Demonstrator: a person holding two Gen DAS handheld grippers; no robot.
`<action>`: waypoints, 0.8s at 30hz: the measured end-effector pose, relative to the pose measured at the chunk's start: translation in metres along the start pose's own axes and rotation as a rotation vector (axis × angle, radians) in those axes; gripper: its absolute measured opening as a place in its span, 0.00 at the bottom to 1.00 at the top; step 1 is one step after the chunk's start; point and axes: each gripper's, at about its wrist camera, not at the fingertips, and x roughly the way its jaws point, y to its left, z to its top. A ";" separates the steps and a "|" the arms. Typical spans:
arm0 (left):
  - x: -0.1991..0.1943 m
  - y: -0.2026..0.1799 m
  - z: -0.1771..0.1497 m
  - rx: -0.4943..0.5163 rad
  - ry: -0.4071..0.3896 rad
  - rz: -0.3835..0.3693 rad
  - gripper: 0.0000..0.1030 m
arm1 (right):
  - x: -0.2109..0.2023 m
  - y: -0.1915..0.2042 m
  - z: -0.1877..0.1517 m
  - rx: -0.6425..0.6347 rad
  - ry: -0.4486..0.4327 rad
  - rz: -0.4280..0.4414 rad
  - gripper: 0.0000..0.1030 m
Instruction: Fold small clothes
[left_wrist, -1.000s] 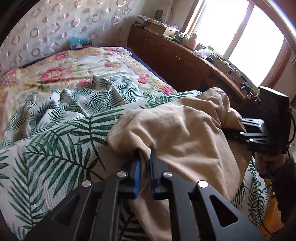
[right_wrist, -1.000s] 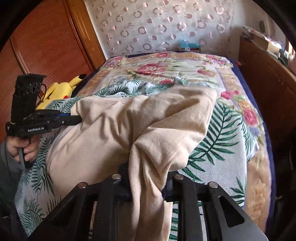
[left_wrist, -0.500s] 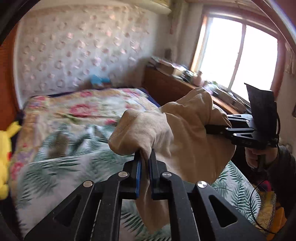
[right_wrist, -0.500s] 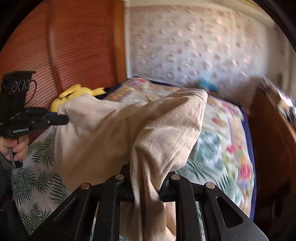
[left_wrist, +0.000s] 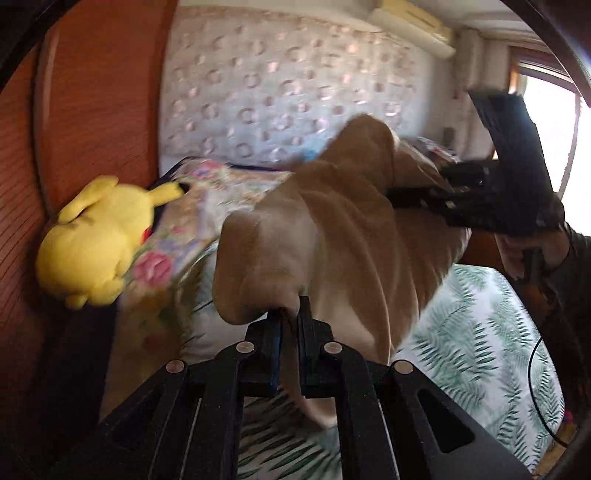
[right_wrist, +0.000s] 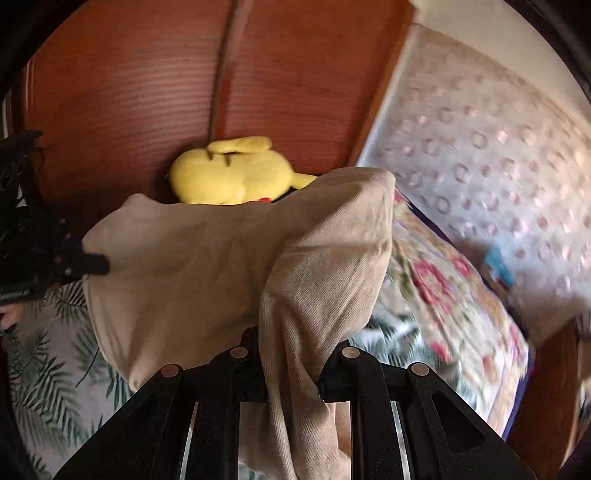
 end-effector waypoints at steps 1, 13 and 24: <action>-0.002 0.006 -0.006 -0.018 0.003 0.012 0.08 | 0.013 0.007 0.009 -0.024 0.006 0.005 0.16; 0.007 0.033 -0.037 -0.070 0.062 0.108 0.08 | 0.100 0.002 0.048 -0.104 0.013 0.060 0.18; 0.002 0.034 -0.038 -0.034 0.060 0.143 0.41 | 0.085 -0.023 0.042 0.177 -0.038 -0.019 0.53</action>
